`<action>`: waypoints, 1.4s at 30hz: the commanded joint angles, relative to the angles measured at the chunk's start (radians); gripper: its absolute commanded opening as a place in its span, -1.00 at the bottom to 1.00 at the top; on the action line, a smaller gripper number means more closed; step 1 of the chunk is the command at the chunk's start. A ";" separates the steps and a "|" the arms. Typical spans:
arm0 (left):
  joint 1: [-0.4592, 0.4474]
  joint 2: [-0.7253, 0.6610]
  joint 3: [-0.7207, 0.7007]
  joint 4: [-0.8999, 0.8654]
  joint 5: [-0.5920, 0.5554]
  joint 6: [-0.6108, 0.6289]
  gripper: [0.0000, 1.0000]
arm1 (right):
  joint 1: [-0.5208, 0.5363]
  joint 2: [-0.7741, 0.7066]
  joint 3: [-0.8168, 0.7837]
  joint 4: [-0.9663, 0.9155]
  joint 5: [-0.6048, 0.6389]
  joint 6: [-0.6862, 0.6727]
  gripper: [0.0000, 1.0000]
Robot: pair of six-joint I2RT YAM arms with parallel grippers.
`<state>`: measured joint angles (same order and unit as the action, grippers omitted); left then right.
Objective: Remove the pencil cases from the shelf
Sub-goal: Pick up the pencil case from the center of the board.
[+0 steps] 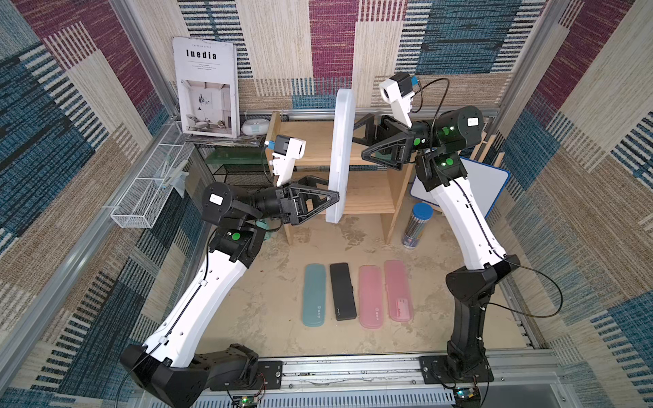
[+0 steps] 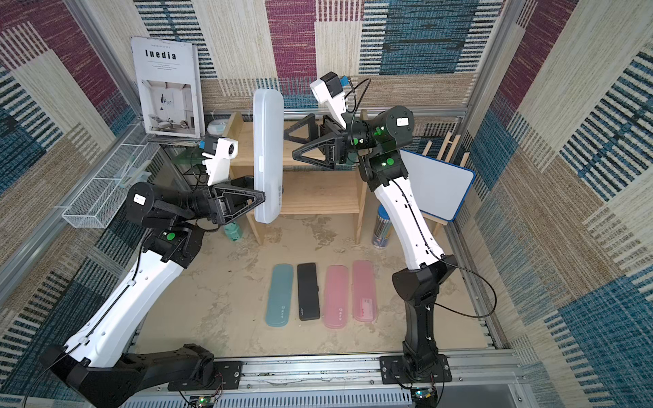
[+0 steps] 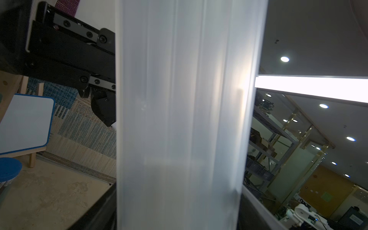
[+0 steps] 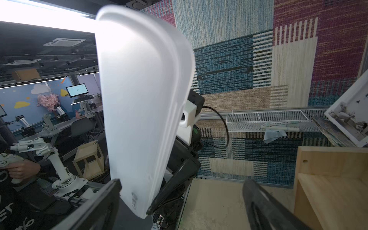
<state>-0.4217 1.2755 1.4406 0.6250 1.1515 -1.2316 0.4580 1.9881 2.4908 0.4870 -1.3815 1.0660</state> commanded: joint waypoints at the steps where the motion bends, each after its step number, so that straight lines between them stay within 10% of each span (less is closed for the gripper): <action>1: -0.017 0.016 0.007 0.117 0.007 -0.042 0.54 | 0.006 -0.004 0.010 0.084 -0.008 0.048 0.99; 19: -0.071 0.051 -0.045 0.177 0.003 -0.063 0.55 | 0.044 0.039 0.083 0.259 0.041 0.131 0.90; 30: -0.072 0.073 -0.059 0.157 -0.001 -0.047 0.66 | 0.049 0.044 0.074 0.285 0.049 0.169 -1.00; 42: 0.002 -0.058 0.008 -0.608 -0.131 0.475 0.99 | 0.039 0.017 0.065 0.040 0.055 -0.008 -1.00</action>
<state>-0.4507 1.2495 1.4319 0.2611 1.0859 -0.9493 0.5041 2.0193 2.5523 0.6346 -1.3594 1.1847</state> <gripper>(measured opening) 0.995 0.234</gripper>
